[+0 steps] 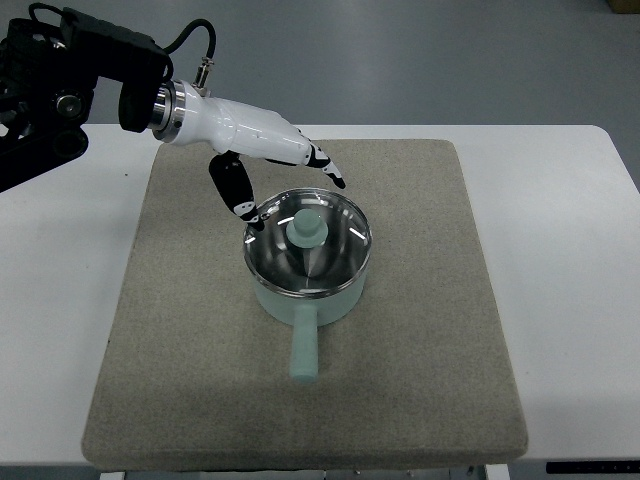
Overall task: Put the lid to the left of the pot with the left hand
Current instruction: 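Lower the left hand and close its fingers around the mint-green lid knob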
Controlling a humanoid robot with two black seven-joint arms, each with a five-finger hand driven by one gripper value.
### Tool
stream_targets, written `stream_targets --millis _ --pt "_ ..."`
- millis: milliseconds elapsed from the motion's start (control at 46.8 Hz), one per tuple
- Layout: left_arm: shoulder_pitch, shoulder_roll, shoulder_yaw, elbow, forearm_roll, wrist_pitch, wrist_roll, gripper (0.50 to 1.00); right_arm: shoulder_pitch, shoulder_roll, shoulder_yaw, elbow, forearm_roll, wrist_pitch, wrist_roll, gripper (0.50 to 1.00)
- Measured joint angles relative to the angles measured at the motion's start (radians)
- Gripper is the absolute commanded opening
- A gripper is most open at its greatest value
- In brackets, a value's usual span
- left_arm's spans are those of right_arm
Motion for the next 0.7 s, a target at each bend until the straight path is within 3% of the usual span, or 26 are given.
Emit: stream_targets --millis 278,704 --pt "-0.011 -0.001 0.001 -0.057 0.03 0.0 -0.007 0.947 0.0 0.0 0.0 0.0 0.001 0.0 0.0 0.924" --pt "-0.006 -0.006 0.034 -0.06 0.118 0.0 -0.006 0.943 0.0 0.0 0.0 0.0 0.001 0.0 0.0 0.924"
